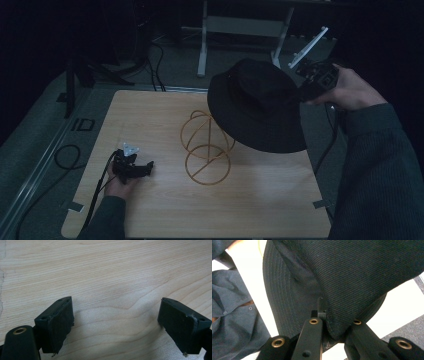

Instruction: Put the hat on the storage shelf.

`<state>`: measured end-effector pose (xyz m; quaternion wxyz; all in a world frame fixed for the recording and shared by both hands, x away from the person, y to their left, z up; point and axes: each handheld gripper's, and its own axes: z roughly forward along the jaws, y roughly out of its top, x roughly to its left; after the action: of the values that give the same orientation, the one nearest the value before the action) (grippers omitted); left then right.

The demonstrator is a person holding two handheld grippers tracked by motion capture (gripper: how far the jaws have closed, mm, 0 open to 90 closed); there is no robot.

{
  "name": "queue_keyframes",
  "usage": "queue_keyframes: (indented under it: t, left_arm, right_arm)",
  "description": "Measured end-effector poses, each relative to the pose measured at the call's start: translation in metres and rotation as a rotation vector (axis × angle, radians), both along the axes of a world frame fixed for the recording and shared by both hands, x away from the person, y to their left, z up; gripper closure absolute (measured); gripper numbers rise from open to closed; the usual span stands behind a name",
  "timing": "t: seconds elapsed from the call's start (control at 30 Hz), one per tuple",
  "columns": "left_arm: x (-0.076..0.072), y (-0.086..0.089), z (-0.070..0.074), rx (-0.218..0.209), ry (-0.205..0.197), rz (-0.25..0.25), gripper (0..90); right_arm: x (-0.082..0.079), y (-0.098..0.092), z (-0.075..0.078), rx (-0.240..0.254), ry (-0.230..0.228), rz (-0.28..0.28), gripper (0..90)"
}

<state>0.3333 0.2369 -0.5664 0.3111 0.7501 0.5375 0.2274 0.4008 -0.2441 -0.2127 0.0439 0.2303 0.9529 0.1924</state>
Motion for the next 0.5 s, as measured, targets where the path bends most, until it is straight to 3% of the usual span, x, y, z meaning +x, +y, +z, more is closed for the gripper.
queue_keyframes:
  t: [0.5]
  left_arm:
    - [0.0, 0.0, 0.0, 0.001, 0.0, 0.0, 13.6]
  right_arm:
    - [0.001, 0.02, 0.001, 0.01, -0.008, 0.047, 87.5]
